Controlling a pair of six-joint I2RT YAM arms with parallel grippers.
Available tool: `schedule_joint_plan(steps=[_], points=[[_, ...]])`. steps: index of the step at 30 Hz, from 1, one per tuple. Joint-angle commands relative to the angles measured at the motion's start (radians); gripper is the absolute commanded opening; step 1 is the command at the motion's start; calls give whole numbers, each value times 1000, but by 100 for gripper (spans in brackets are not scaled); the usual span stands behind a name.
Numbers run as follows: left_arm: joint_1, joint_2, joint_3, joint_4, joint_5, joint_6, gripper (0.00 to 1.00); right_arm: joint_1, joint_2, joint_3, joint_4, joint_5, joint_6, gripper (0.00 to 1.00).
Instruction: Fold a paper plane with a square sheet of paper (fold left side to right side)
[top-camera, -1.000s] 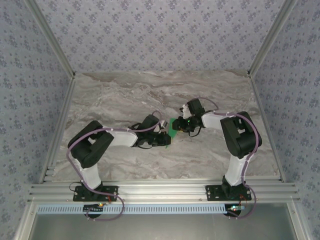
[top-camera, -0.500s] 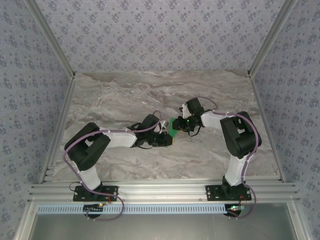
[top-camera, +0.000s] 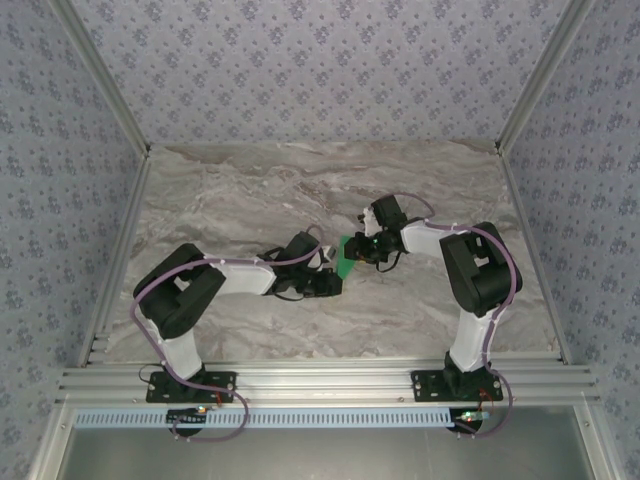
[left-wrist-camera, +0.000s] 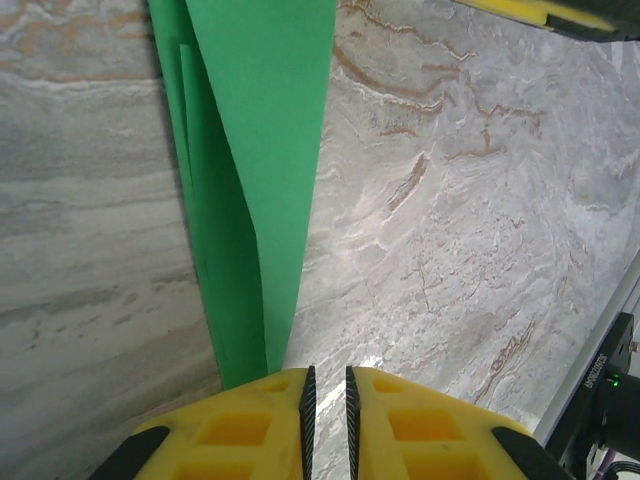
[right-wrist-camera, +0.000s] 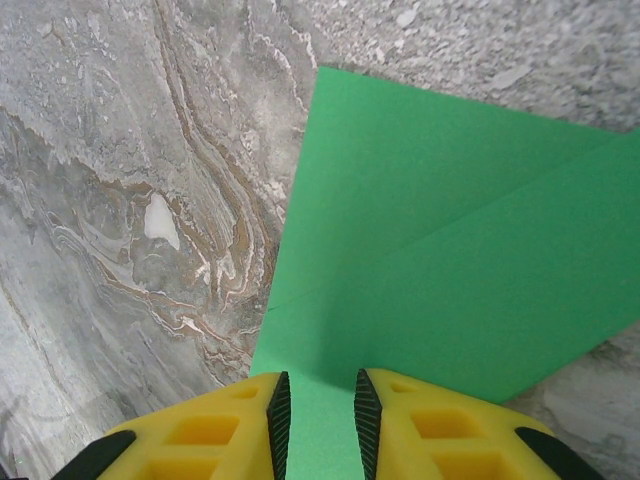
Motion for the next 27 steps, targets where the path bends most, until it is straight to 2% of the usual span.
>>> schedule_joint_plan(steps=[1, 13, 27], points=[[-5, 17, 23, -30, -24, 22, 18, 6, 36, 4, -68, 74, -24, 29], [-6, 10, 10, -44, -54, 22, 18, 7, 38, 9, -80, 80, -29, 29], [-5, 14, -29, -24, -40, 9, 17, 4, 45, 20, -93, 85, -34, 30]])
